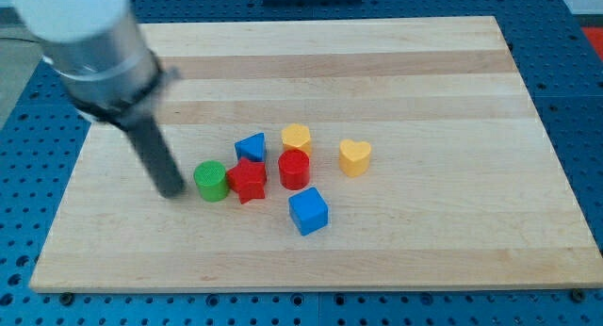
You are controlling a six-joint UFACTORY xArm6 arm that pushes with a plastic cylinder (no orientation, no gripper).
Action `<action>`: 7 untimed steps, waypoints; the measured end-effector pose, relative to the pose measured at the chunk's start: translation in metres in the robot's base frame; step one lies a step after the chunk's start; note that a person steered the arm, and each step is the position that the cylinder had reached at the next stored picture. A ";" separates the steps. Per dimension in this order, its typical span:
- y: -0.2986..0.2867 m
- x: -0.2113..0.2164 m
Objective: Move red star and blue cube towards center top
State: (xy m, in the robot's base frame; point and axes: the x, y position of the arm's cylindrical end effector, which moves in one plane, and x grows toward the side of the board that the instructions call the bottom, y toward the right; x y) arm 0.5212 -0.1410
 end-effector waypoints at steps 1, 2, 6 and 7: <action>0.072 -0.005; 0.065 -0.002; 0.126 0.010; 0.191 0.042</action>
State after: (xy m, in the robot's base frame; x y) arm 0.5631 0.0500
